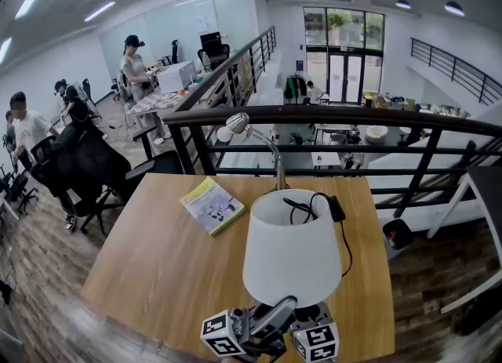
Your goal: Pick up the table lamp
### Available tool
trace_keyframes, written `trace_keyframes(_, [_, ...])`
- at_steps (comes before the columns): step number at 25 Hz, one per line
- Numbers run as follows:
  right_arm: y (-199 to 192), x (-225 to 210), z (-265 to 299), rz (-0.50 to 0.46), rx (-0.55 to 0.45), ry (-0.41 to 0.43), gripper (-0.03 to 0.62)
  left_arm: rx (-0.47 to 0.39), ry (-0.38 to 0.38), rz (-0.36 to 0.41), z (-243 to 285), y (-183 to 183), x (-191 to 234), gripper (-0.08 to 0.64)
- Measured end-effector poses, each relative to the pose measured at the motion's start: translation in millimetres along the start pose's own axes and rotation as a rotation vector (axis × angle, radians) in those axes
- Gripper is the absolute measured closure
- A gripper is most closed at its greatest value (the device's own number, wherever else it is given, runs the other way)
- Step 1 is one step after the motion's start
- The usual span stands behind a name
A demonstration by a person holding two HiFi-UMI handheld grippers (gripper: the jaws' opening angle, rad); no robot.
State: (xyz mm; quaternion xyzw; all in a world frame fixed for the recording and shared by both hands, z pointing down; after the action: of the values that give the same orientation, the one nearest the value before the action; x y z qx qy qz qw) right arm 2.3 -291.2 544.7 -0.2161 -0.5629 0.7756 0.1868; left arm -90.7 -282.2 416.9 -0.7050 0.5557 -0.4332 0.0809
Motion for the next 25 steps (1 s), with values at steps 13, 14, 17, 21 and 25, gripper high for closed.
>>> trace_keyframes(13, [32,0,-2,-0.028,-0.063,-0.011,0.436,0.006,-0.063,0.044,18,18,-16,0.546])
trace_keyframes(14, [35,0,-3,-0.031,-0.071,-0.013,0.436,0.007,-0.068,0.047,20,19,-18,0.546])
trace_keyframes(17, [44,-2,-4,-0.039,-0.095,-0.017,0.436,0.011,-0.083,0.061,26,22,-21,0.547])
trace_keyframes(21, [54,-4,-7,-0.049,-0.113,-0.018,0.436,0.009,-0.096,0.074,32,26,-27,0.546])
trace_keyframes(25, [60,-5,-8,-0.052,-0.132,-0.02,0.436,0.012,-0.111,0.087,38,28,-31,0.546])
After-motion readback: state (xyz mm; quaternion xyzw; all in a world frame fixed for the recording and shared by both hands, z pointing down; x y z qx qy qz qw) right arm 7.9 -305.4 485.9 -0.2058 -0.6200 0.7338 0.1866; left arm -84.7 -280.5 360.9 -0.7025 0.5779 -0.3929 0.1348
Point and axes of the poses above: the fingertips, and each gripper's own axes: z forward along the fingers, x to its left, y out of its top, the point moved 7 cm from there along -z, backward along the fingers, and after that the axes turned 2 degrees about -x, right-handed, at the moved point
